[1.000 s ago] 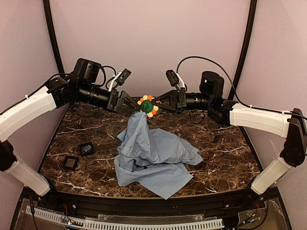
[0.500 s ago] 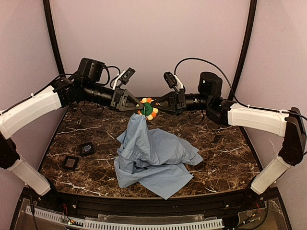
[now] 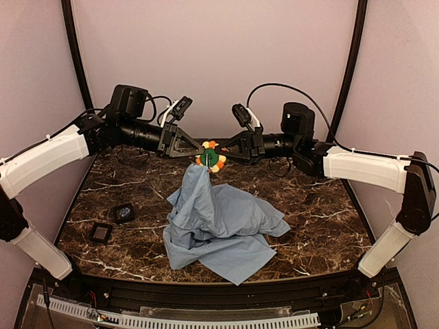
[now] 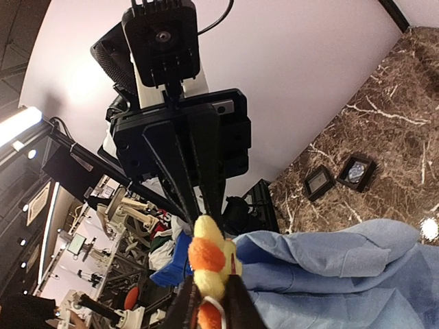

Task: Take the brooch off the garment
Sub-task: Pass from the right arm to the left

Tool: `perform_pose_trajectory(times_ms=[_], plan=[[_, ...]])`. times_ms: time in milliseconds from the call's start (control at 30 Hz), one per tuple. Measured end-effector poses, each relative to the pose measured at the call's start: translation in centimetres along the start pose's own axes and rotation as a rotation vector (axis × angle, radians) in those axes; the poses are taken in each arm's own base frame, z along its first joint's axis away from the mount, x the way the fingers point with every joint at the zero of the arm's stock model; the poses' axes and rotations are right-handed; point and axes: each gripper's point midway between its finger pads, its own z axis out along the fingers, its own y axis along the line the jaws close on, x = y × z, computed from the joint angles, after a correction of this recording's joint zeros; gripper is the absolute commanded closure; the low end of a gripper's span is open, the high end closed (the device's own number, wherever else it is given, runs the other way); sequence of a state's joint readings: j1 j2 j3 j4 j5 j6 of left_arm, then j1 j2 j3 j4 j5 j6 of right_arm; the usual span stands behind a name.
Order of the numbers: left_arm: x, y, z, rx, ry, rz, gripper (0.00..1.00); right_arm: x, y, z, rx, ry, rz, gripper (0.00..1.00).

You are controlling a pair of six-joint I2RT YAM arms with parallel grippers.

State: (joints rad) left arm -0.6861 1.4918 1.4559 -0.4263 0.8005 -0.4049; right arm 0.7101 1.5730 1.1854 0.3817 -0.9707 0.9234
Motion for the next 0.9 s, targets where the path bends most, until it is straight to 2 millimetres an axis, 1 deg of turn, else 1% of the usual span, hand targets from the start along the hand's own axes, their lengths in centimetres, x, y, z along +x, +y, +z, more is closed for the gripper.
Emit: perform_pose_trajectory(times_ms=[100, 133, 200, 300, 400, 533, 667, 733, 767, 900], plan=[[0.1, 0.0, 0.2, 0.003, -0.002, -0.014, 0.99, -0.2, -0.5, 0.0, 0.023, -0.015, 0.004, 0.42], [0.1, 0.1, 0.2, 0.001, -0.004, -0.019, 0.99, -0.3, -0.5, 0.0, 0.03, -0.022, 0.0, 0.35], [-0.1, 0.3, 0.2, -0.01, -0.016, -0.031, 0.99, -0.6, -0.8, 0.0, 0.047, -0.035, -0.006, 0.26], [-0.5, 0.9, 0.1, -0.046, -0.037, -0.052, 0.99, -0.8, -1.3, 0.0, 0.078, -0.05, -0.019, 0.2], [-1.2, 1.7, -0.2, -0.085, -0.069, -0.083, 0.99, -1.0, -1.7, 0.2, 0.124, -0.06, -0.039, 0.17], [-2.7, 2.9, -1.1, -0.154, -0.129, -0.122, 0.99, -1.2, -1.4, 0.9, 0.172, -0.075, -0.085, 0.17], [-4.1, 3.6, -2.0, -0.215, -0.186, -0.141, 0.99, -1.4, -1.1, 1.6, 0.23, -0.099, -0.123, 0.19], [-4.2, 3.9, -2.1, -0.239, -0.197, -0.153, 0.99, -1.8, -1.4, 1.7, 0.284, -0.127, -0.139, 0.2], [-4.2, 4.2, -2.2, -0.255, -0.201, -0.163, 0.99, -1.8, -1.4, 1.8, 0.295, -0.131, -0.143, 0.21], [-4.0, 5.4, -2.7, -0.326, -0.215, -0.204, 0.99, -2.6, -1.4, 1.1, 0.36, -0.184, -0.162, 0.35]])
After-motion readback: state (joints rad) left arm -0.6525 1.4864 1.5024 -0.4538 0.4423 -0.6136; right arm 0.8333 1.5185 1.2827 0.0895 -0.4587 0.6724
